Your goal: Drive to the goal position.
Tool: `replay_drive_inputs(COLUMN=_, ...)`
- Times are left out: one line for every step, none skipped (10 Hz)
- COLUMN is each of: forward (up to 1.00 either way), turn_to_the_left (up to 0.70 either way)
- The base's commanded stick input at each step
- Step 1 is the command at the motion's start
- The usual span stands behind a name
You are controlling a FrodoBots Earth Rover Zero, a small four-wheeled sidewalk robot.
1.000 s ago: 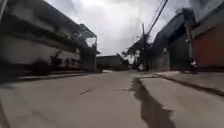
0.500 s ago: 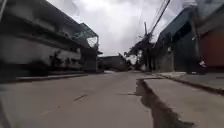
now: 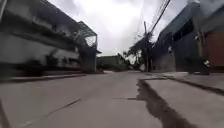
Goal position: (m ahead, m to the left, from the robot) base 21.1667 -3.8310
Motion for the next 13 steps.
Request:
replay_drive_inputs(forward=0.85, turn_to_the_left=0.07)
replay_drive_inputs(forward=0.85, turn_to_the_left=0.07)
replay_drive_inputs(forward=0.85, turn_to_the_left=0.07)
replay_drive_inputs(forward=0.85, turn_to_the_left=0.07)
replay_drive_inputs(forward=0.85, turn_to_the_left=0.07)
replay_drive_inputs(forward=0.85, turn_to_the_left=0.07)
replay_drive_inputs(forward=0.85, turn_to_the_left=0.07)
replay_drive_inputs(forward=0.85, turn_to_the_left=0.07)
replay_drive_inputs(forward=0.85, turn_to_the_left=0.07)
replay_drive_inputs(forward=0.85, turn_to_the_left=0.07)
replay_drive_inputs(forward=0.85, turn_to_the_left=0.07)
replay_drive_inputs(forward=0.85, turn_to_the_left=0.07)
replay_drive_inputs(forward=0.85, turn_to_the_left=0.07)
